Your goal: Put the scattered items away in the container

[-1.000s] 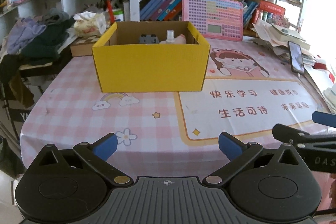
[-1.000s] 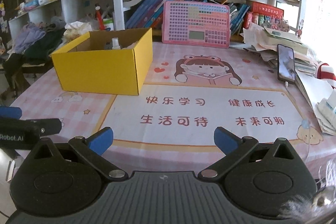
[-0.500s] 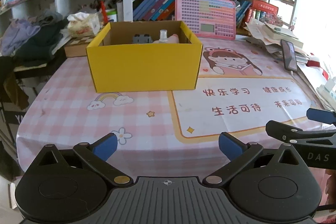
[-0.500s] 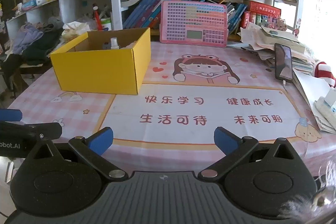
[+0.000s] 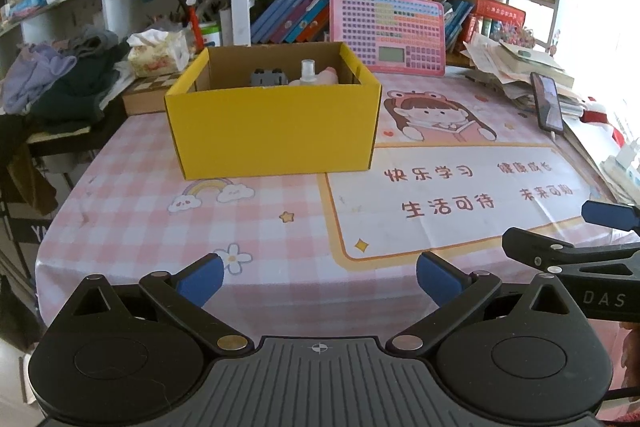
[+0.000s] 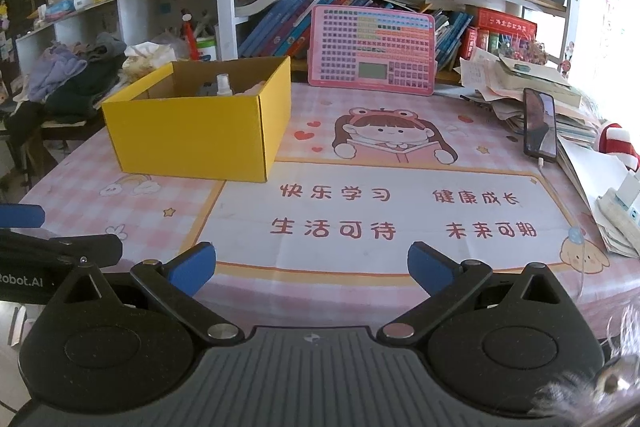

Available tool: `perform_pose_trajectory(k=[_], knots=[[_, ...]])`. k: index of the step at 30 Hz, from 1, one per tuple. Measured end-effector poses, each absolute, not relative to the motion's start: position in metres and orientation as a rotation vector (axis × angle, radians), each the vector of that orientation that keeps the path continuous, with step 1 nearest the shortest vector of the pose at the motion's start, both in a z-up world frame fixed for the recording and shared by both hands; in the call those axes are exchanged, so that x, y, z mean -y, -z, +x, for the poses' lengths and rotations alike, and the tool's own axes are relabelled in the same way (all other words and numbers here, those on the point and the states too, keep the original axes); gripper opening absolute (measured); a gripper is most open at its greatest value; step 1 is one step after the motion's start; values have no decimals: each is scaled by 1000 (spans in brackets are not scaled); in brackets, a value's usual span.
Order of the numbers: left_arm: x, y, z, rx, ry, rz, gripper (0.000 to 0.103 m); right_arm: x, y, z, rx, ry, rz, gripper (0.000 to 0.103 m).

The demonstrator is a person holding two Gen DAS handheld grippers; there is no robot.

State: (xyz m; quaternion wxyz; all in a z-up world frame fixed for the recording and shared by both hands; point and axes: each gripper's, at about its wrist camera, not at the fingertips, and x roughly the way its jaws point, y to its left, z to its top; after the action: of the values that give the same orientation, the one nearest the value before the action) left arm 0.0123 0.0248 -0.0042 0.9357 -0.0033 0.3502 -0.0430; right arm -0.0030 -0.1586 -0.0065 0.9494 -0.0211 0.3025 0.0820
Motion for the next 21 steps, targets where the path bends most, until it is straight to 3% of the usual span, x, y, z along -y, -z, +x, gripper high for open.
perform_pose_trajectory(k=[21], knots=[[-12, 8, 7, -735, 112, 35, 103, 165, 9, -13, -645, -115, -64, 103]])
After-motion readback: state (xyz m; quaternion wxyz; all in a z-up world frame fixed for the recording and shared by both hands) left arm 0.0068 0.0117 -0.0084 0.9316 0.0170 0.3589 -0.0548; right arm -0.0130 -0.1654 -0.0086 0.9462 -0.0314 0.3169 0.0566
